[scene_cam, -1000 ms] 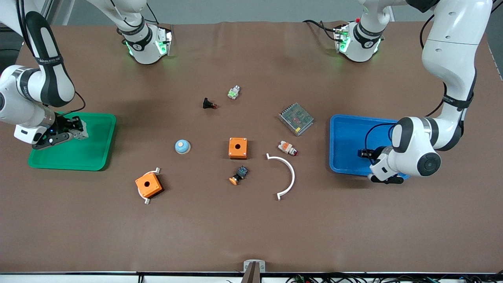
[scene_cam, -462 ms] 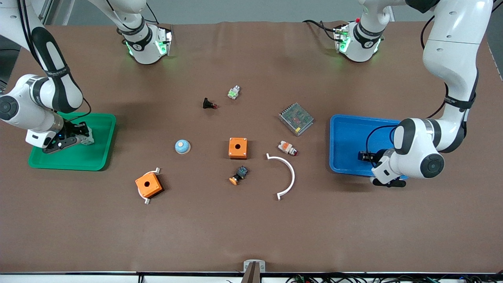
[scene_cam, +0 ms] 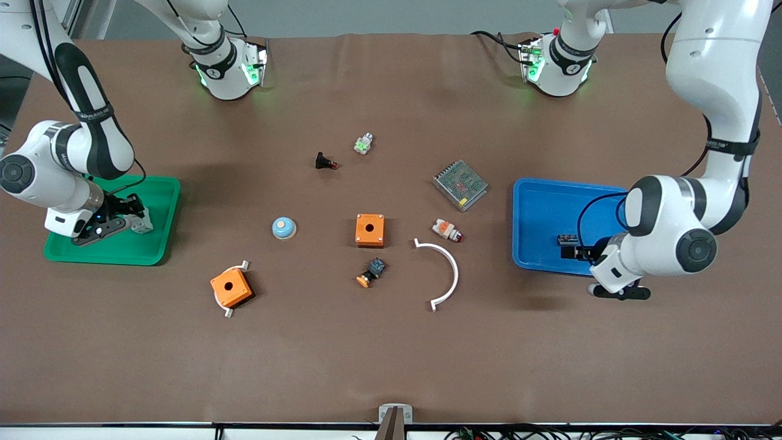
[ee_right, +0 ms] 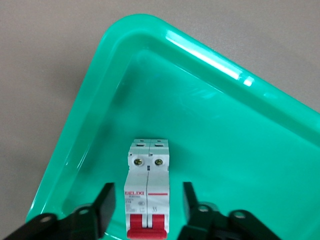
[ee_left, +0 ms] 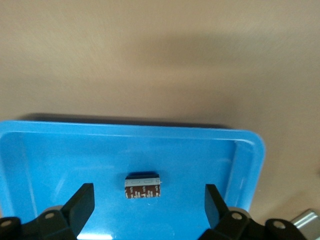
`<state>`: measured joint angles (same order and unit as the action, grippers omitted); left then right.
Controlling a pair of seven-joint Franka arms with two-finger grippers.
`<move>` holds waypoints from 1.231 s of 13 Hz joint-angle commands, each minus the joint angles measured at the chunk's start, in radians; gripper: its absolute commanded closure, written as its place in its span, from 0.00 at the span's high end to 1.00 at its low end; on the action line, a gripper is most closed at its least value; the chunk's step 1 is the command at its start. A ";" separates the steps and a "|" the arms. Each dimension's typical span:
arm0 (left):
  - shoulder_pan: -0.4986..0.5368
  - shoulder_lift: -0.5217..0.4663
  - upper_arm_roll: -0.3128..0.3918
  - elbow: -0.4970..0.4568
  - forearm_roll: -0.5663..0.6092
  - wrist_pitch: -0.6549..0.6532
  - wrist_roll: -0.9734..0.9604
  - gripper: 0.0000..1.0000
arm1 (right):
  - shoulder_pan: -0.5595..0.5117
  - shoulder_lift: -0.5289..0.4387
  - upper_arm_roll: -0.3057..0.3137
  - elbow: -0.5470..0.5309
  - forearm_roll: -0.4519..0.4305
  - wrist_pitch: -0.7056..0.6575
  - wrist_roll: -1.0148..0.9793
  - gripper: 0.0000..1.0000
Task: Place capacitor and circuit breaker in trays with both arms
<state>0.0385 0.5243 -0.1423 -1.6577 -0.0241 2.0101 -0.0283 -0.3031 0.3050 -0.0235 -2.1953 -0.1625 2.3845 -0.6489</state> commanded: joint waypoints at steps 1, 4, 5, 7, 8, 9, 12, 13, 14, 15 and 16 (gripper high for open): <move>0.003 -0.104 0.007 -0.002 0.001 -0.014 -0.015 1.00 | 0.004 0.005 0.014 0.125 0.000 -0.193 0.006 1.00; 0.014 -0.171 0.013 0.067 0.001 -0.059 -0.016 1.00 | 0.005 -0.041 0.051 0.305 0.101 -0.439 0.005 1.00; 0.014 -0.184 0.017 0.100 0.001 -0.114 -0.015 1.00 | 0.019 -0.067 0.056 0.363 0.139 -0.514 0.018 1.00; 0.014 -0.226 0.026 0.159 0.032 -0.201 -0.016 1.00 | 0.058 -0.112 0.062 0.477 0.184 -0.678 0.224 1.00; 0.014 -0.259 0.026 0.162 0.047 -0.215 -0.034 1.00 | 0.091 -0.125 0.074 0.543 0.185 -0.747 0.315 1.00; 0.015 -0.286 0.026 0.164 0.058 -0.217 -0.054 1.00 | 0.113 -0.138 0.079 0.586 0.190 -0.784 0.377 1.00; 0.023 -0.361 0.024 0.171 0.084 -0.220 -0.041 1.00 | 0.163 -0.219 0.088 0.591 0.198 -0.789 0.469 1.00; 0.023 -0.392 0.026 0.167 0.081 -0.220 -0.035 1.00 | 0.179 -0.245 0.088 0.591 0.189 -0.791 0.510 1.00; 0.018 -0.417 0.036 0.165 0.070 -0.232 -0.033 1.00 | 0.182 -0.283 0.088 0.591 0.187 -0.798 0.520 1.00; 0.000 -0.431 0.053 0.165 0.063 -0.275 -0.036 1.00 | 0.182 -0.315 0.088 0.586 0.187 -0.801 0.522 1.00; -0.037 -0.444 0.081 0.161 0.052 -0.301 -0.045 1.00 | 0.183 -0.349 0.088 0.580 0.187 -0.804 0.522 1.00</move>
<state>0.0483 0.1147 -0.1008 -1.4826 0.0384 1.7545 -0.0635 -0.1212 0.0316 0.0670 -1.5937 0.0174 1.5935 -0.1469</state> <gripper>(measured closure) 0.000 0.000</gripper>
